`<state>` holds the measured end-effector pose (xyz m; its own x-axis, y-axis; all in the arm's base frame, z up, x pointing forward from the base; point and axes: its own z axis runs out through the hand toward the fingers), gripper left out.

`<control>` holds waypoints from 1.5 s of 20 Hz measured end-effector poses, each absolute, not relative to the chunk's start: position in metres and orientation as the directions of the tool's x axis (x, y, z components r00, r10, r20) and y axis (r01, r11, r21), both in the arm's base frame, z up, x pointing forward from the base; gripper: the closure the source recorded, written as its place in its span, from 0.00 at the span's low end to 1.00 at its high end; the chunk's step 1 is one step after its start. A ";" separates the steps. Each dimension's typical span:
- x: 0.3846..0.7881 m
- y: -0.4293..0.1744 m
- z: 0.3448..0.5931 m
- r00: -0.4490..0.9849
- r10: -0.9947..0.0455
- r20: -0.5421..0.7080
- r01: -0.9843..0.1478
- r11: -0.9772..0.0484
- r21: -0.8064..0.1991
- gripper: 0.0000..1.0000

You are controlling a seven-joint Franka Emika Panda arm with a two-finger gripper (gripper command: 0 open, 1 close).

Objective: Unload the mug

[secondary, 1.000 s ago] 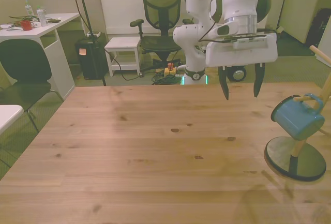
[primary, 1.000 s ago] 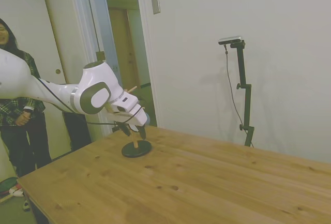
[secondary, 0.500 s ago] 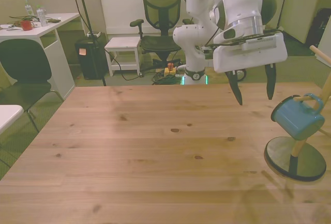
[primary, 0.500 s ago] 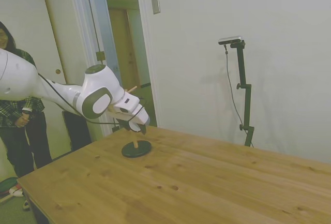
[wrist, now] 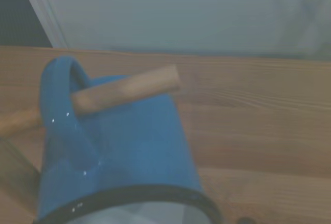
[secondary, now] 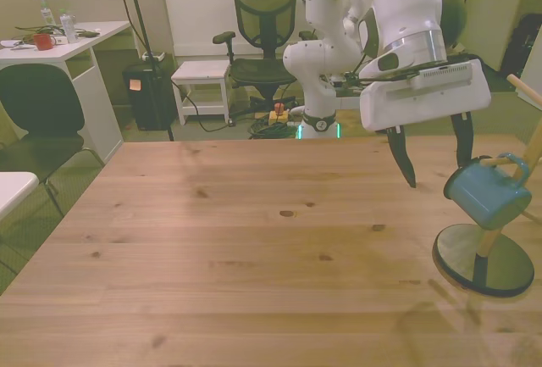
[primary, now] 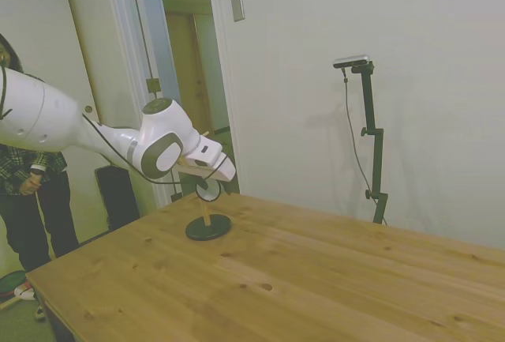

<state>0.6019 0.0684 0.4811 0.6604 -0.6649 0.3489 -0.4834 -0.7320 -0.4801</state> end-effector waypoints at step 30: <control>0.630 0.074 0.472 0.698 -0.610 0.375 -0.397 -0.766 -0.506 1.00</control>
<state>0.6303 0.0739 0.4725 0.6978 -0.6101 0.3753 -0.3970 -0.7655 -0.5063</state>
